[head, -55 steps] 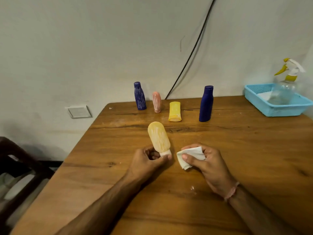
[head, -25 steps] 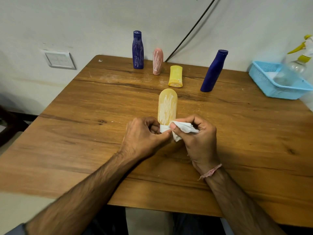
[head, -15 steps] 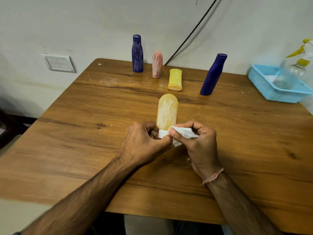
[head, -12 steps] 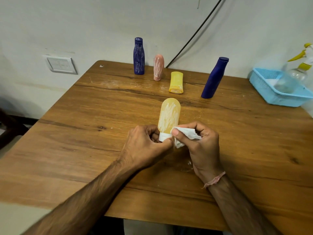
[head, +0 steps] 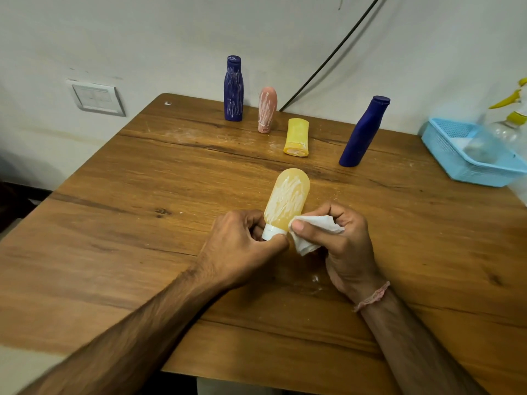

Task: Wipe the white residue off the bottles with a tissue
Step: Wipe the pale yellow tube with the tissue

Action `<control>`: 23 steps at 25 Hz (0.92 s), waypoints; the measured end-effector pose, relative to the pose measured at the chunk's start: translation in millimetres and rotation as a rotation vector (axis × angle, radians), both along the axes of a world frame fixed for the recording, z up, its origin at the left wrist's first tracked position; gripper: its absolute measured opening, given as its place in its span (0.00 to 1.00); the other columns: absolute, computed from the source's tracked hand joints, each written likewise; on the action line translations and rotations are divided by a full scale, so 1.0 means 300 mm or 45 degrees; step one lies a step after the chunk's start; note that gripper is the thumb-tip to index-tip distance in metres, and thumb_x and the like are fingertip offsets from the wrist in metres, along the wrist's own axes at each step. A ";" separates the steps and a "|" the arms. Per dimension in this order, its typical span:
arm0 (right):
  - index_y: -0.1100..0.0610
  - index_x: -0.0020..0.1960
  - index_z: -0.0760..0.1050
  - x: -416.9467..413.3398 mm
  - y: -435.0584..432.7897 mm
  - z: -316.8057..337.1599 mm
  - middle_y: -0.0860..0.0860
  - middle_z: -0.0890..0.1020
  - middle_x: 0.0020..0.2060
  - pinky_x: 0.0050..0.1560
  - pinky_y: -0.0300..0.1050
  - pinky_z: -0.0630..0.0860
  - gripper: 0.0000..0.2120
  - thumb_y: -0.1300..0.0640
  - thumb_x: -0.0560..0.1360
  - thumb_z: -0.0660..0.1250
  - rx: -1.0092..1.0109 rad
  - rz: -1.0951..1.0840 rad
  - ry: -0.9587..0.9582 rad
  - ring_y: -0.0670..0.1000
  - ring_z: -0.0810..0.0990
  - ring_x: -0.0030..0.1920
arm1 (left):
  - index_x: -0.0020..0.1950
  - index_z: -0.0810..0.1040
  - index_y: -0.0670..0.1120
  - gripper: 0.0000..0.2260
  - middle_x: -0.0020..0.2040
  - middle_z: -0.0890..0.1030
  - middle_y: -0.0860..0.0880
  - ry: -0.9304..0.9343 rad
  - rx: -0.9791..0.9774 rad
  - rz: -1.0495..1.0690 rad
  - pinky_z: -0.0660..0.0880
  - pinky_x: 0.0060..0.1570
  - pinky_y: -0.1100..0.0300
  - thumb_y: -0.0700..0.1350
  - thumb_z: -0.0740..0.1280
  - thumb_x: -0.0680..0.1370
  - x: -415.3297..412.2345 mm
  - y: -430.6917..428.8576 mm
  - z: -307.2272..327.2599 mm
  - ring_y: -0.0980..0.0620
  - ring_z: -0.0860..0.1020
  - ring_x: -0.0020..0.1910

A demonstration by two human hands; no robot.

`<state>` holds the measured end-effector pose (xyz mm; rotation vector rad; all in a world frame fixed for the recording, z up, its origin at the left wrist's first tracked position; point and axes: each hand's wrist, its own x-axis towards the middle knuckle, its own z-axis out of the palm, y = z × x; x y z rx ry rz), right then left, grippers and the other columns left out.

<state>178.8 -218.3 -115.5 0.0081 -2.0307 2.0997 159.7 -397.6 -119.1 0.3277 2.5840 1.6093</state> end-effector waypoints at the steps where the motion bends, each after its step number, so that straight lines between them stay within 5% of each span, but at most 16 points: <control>1: 0.57 0.40 0.82 -0.003 0.003 0.005 0.56 0.85 0.37 0.36 0.47 0.80 0.08 0.62 0.65 0.80 0.006 0.018 -0.008 0.53 0.84 0.38 | 0.40 0.82 0.46 0.12 0.35 0.85 0.48 -0.004 0.002 -0.001 0.83 0.35 0.46 0.54 0.75 0.72 -0.001 0.000 0.000 0.47 0.84 0.36; 6: 0.58 0.42 0.78 -0.014 0.010 0.022 0.54 0.83 0.35 0.30 0.42 0.75 0.10 0.57 0.66 0.77 -0.129 -0.064 -0.071 0.51 0.80 0.35 | 0.38 0.81 0.47 0.10 0.32 0.83 0.49 0.018 -0.036 0.004 0.72 0.27 0.62 0.52 0.75 0.73 0.001 0.005 0.009 0.51 0.82 0.33; 23: 0.60 0.44 0.79 -0.010 -0.008 0.033 0.51 0.84 0.35 0.26 0.38 0.73 0.06 0.66 0.72 0.75 -0.089 -0.150 -0.112 0.48 0.81 0.33 | 0.36 0.80 0.45 0.12 0.32 0.82 0.46 0.070 -0.098 0.017 0.70 0.26 0.56 0.53 0.74 0.70 0.003 0.010 0.004 0.56 0.74 0.27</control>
